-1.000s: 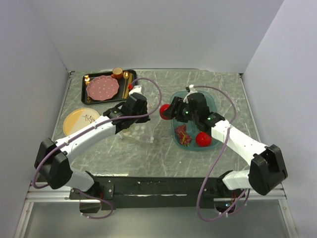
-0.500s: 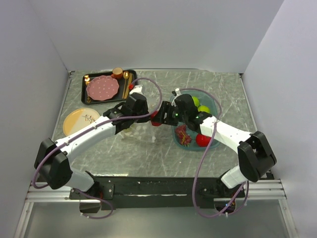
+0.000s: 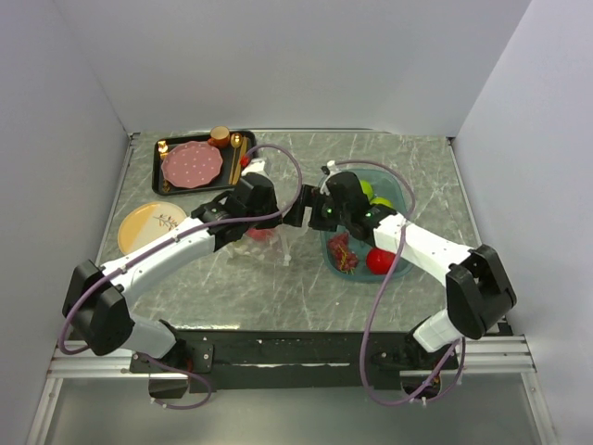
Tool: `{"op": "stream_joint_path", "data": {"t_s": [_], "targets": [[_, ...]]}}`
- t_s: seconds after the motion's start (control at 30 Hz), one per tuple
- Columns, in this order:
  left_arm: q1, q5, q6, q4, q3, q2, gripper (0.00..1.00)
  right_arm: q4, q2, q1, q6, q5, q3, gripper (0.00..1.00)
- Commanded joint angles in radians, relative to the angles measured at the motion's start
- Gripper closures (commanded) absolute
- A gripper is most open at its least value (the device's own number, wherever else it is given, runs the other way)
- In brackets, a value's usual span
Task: Place the food in the zip-top bag and seal the zipper
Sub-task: Place the fake fruit in the zipper food storage bag, then pick up the fake fruit from the bin.
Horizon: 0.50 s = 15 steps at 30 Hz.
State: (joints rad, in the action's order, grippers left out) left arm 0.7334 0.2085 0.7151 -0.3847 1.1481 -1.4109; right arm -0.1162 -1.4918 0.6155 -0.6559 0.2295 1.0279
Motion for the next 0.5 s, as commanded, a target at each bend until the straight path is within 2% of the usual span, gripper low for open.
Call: {"op": "stream_joint_path", "data": {"t_s": [0.0,0.1,0.27,0.47], "targets": [[0.001,0.005,-0.013,0.021,0.013,0.041,0.99,-0.098,0.122,-0.019,0.01,-0.206,0.003,0.05],[0.001,0.003,-0.009,0.026,0.001,0.041,0.99,-0.143,0.177,-0.088,0.016,-0.311,-0.051,0.05],[0.0,-0.004,-0.009,0.029,0.004,0.024,0.99,-0.286,0.169,-0.239,0.055,-0.422,-0.052,0.04],[0.001,-0.008,-0.006,0.041,-0.007,0.024,0.99,-0.385,0.156,-0.284,0.041,-0.557,-0.087,0.03]]}}
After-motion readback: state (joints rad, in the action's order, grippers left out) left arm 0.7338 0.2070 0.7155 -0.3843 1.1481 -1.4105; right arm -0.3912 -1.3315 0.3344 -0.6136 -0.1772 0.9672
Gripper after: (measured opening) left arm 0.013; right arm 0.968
